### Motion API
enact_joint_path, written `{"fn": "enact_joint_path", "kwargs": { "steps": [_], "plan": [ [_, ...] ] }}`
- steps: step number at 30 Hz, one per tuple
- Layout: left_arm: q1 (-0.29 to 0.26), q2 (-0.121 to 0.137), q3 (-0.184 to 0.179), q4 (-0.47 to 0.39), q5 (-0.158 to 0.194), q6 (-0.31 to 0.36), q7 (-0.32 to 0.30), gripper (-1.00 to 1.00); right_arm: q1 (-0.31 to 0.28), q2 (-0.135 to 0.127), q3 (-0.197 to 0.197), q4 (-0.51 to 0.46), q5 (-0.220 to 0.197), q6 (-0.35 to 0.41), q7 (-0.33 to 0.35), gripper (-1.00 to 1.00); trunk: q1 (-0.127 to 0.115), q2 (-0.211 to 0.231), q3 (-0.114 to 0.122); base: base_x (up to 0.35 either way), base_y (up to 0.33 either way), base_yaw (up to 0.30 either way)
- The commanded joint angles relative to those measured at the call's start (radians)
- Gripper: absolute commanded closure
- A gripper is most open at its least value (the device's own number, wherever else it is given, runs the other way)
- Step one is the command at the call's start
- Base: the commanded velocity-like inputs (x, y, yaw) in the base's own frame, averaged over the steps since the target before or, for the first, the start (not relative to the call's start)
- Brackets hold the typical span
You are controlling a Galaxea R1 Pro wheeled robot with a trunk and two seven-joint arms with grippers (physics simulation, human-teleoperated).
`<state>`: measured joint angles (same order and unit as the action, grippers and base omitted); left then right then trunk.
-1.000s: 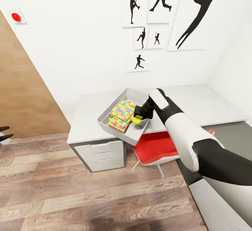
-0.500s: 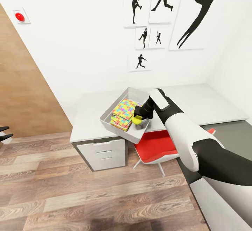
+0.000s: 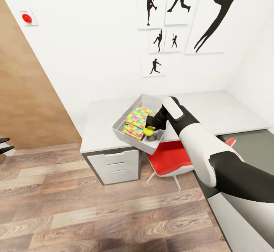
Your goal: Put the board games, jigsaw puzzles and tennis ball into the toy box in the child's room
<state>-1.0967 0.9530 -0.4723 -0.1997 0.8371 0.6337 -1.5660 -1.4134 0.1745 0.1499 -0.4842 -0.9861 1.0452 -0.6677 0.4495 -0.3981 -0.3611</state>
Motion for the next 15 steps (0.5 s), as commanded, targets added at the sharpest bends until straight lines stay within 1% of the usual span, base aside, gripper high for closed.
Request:
{"fn": "enact_joint_path", "kwargs": {
  "steps": [1, 4, 9, 15],
  "plan": [
    [-0.002, 0.001, -0.008, 0.000, 0.005, 0.011, -0.005, -1.00, -0.001, 0.000, 0.002, -0.001, -0.008, 0.002, -0.008, 1.00, 0.001, -0.002, -0.002, -0.024, 0.002, 0.000],
    [-0.002, 0.001, -0.008, 0.000, 0.005, 0.011, -0.005, -1.00, -0.001, 0.000, 0.003, -0.001, -0.008, 0.002, -0.009, 1.00, 0.001, -0.002, -0.002, -0.023, 0.001, 0.000],
    [-0.002, 0.000, -0.009, 0.000, 0.005, 0.011, -0.005, -1.00, 0.000, 0.000, 0.005, -0.001, -0.008, 0.002, -0.009, 1.00, 0.001, -0.002, -0.002, -0.122, 0.000, 0.000],
    [-0.002, 0.000, -0.009, 0.000, 0.005, 0.011, -0.005, -1.00, 0.000, 0.000, 0.020, 0.001, -0.008, 0.002, -0.009, 1.00, 0.001, -0.002, -0.002, -0.019, 0.000, 0.000]
  ]
}}
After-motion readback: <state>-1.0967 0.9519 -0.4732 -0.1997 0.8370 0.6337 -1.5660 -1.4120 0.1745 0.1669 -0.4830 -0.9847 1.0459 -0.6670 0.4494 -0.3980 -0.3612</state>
